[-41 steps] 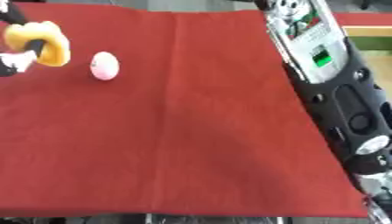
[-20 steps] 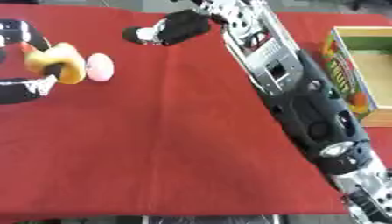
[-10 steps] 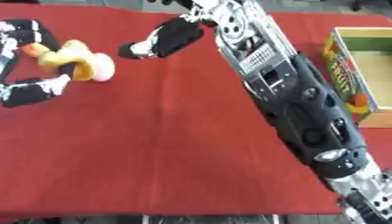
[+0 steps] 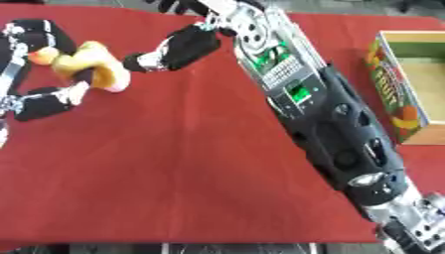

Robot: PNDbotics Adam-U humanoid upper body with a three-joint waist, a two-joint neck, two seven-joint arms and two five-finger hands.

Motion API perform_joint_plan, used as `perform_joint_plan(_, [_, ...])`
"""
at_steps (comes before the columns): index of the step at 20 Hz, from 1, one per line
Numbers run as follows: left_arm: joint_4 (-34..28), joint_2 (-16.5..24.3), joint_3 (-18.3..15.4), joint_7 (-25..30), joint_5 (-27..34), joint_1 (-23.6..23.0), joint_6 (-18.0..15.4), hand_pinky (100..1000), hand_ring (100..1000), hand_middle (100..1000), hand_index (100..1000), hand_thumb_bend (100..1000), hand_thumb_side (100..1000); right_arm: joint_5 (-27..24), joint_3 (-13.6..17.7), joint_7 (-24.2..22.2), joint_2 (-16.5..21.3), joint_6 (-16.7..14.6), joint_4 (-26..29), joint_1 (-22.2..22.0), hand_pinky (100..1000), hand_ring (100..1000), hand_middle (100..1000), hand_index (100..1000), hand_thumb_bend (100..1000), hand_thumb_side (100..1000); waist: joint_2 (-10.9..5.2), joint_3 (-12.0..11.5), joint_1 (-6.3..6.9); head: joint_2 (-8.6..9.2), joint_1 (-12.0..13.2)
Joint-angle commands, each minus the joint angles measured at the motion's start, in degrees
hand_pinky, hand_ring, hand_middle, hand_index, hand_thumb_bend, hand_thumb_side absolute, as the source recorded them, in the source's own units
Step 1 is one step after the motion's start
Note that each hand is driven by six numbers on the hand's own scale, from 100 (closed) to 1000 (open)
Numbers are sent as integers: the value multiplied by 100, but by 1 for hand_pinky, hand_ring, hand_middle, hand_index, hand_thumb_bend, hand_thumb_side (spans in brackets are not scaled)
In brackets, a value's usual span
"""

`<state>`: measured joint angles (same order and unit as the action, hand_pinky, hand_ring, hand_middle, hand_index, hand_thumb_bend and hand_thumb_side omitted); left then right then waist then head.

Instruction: Pick up the objects with one hand, pass them to the other hand, and then place them into the box on the other side of the table.

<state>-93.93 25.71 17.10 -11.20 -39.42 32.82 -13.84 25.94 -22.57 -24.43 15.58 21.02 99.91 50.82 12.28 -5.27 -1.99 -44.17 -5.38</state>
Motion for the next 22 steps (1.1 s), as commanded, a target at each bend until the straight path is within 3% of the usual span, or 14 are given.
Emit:
perform_joint_plan(1, [-107, -12, -45, -94, 34, 95, -52, 658, 604, 495, 450, 164, 100, -6, -5, -7, -40, 16, 58, 80, 804, 793, 776, 810, 625, 306, -152, -7, -31, 5, -6])
perform_joint_plan(11, [-94, -159, -44, -191, 48, 128, -63, 658, 603, 494, 451, 191, 100, -157, -80, -111, -182, 128, 16, 78, 800, 789, 771, 804, 615, 317, -124, -25, -39, 5, 7])
perform_joint_plan(22, [-120, -290, 31, -310, -5, 172, -259, 657, 602, 493, 451, 192, 100, 80, -155, -130, -303, 182, -262, 149, 803, 790, 770, 801, 598, 318, -99, -45, -37, 5, 1])
